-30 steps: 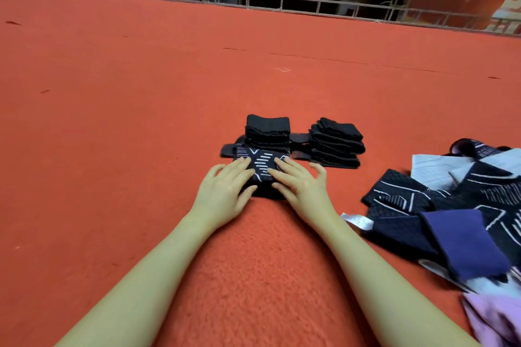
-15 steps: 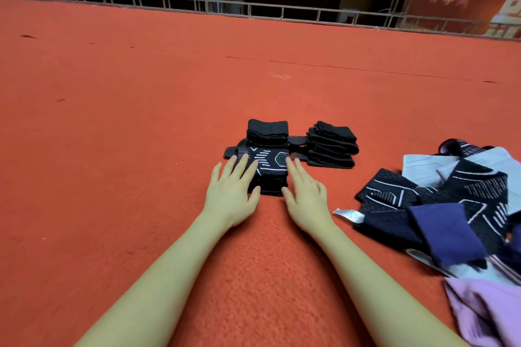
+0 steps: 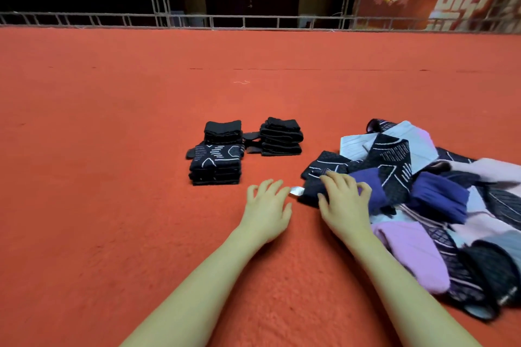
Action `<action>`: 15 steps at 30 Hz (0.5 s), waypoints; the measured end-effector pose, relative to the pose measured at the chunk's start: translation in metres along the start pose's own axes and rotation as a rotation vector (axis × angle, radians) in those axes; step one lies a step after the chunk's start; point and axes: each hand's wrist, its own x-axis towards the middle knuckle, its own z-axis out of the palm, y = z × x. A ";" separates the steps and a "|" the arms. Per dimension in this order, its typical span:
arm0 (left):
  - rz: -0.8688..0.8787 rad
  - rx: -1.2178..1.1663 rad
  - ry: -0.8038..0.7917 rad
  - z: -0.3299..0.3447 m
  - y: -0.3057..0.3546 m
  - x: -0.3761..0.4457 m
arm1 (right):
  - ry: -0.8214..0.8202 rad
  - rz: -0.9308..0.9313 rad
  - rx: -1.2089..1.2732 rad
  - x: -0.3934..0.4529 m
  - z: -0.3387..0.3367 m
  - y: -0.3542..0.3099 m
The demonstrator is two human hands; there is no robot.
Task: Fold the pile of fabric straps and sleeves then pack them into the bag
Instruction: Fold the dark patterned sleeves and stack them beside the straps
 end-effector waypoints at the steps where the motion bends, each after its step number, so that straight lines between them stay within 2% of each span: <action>1: 0.013 -0.024 -0.001 0.001 0.010 0.003 | -0.011 0.022 -0.045 -0.001 -0.004 0.011; 4: 0.067 -0.051 -0.011 0.005 0.037 0.017 | -0.059 0.094 -0.151 -0.004 -0.011 0.033; 7: 0.055 -0.034 -0.057 0.015 0.056 0.030 | -0.034 0.103 -0.188 -0.007 -0.010 0.043; 11: -0.054 -0.078 -0.158 0.032 0.065 0.039 | 0.128 0.061 -0.149 -0.018 -0.001 0.053; 15: -0.110 -0.135 -0.077 0.040 0.067 0.040 | 0.310 0.089 0.039 -0.025 -0.007 0.051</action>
